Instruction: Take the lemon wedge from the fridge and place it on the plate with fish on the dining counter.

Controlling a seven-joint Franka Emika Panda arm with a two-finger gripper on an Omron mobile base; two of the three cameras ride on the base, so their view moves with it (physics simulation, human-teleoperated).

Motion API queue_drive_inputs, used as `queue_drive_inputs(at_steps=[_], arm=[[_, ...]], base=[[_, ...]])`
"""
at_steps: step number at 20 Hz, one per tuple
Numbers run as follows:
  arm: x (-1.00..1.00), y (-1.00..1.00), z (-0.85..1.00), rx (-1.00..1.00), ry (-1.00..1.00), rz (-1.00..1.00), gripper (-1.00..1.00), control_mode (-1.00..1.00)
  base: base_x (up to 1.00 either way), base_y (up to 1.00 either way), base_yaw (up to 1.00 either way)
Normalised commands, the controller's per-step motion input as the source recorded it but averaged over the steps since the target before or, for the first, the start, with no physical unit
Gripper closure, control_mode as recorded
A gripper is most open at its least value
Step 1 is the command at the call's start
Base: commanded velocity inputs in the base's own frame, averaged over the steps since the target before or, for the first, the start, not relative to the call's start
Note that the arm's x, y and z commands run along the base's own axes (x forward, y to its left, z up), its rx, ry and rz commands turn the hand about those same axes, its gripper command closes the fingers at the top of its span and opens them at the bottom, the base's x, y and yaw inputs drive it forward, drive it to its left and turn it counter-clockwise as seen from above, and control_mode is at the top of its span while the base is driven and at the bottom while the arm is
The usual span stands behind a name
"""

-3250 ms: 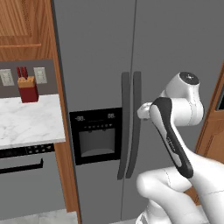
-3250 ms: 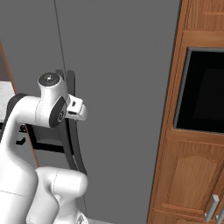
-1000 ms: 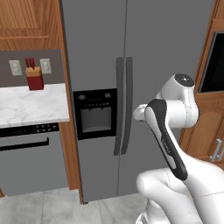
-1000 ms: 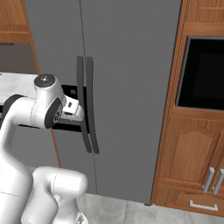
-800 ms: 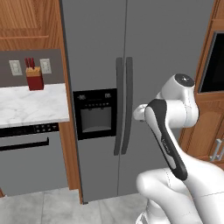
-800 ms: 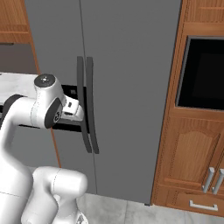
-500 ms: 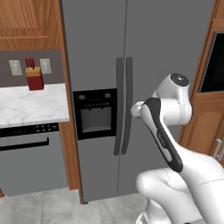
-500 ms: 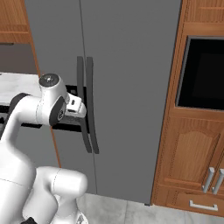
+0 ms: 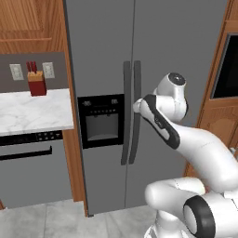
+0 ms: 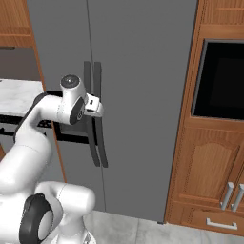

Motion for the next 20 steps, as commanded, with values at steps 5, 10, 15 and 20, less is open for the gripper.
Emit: queue_drive_inputs(at_steps=[5, 10, 15, 20], arm=[[0.62, -0.08, -0.15, -0.02, -0.12, 0.02, -1.0, -1.0], [0.78, 0.0, -0.36, 0.0, -0.02, 0.01, -1.0, -1.0], [0.45, 0.0, -0.58, 0.0, 0.0, 0.05, -1.0, -1.0], [0.13, 0.0, -0.19, 0.0, 0.01, 0.01, -1.0, -1.0]], base=[[0.0, 0.0, 0.0], [0.0, 0.0, 0.0], [0.0, 0.0, 0.0], [0.0, 0.0, 0.0]])
